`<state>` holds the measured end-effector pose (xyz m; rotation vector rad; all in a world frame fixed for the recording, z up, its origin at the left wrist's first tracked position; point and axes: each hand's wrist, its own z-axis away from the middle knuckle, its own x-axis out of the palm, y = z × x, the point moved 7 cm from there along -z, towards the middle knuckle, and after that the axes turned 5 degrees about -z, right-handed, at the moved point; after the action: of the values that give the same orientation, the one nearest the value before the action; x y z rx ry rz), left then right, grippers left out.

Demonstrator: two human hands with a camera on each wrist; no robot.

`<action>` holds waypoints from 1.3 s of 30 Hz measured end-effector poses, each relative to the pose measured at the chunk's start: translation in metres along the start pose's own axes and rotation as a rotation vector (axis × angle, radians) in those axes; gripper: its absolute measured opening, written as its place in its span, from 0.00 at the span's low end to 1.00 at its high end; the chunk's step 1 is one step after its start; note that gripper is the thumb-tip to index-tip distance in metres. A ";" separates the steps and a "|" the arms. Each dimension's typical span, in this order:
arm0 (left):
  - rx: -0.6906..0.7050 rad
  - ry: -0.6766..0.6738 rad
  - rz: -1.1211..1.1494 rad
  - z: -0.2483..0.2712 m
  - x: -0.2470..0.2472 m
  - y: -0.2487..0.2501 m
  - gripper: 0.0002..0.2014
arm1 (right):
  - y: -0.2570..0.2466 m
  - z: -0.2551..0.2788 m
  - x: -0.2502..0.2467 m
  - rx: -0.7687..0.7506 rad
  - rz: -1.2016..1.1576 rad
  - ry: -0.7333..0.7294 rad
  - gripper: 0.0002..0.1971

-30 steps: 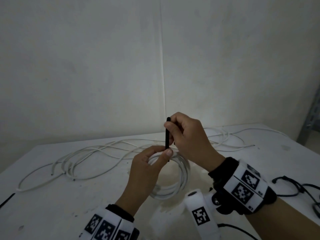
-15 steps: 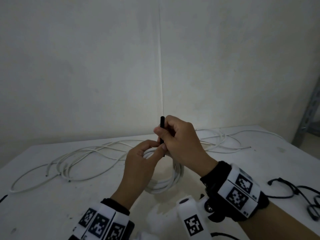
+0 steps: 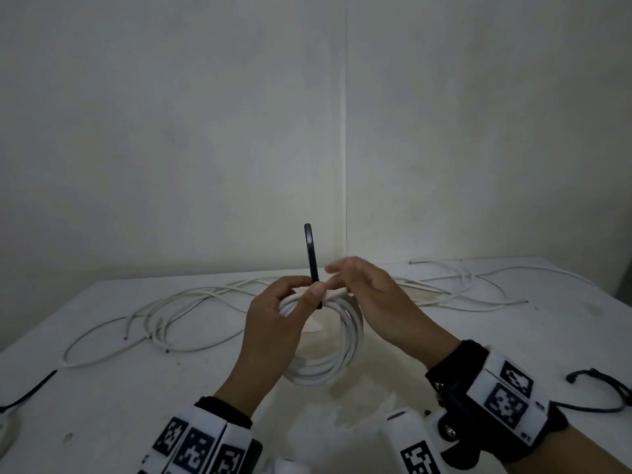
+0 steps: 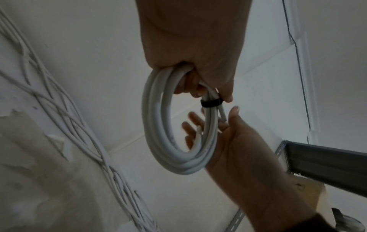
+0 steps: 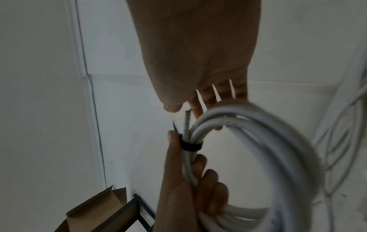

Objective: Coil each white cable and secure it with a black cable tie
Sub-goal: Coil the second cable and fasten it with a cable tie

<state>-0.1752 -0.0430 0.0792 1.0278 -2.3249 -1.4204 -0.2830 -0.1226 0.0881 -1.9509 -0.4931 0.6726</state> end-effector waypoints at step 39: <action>-0.159 -0.114 -0.418 0.025 -0.138 -0.073 0.08 | 0.024 -0.013 0.148 -0.047 0.064 -0.084 0.15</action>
<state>-0.0556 0.0456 0.0266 1.4799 -2.1054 -1.8225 -0.1606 -0.0541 0.0347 -1.9957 -0.5042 0.7931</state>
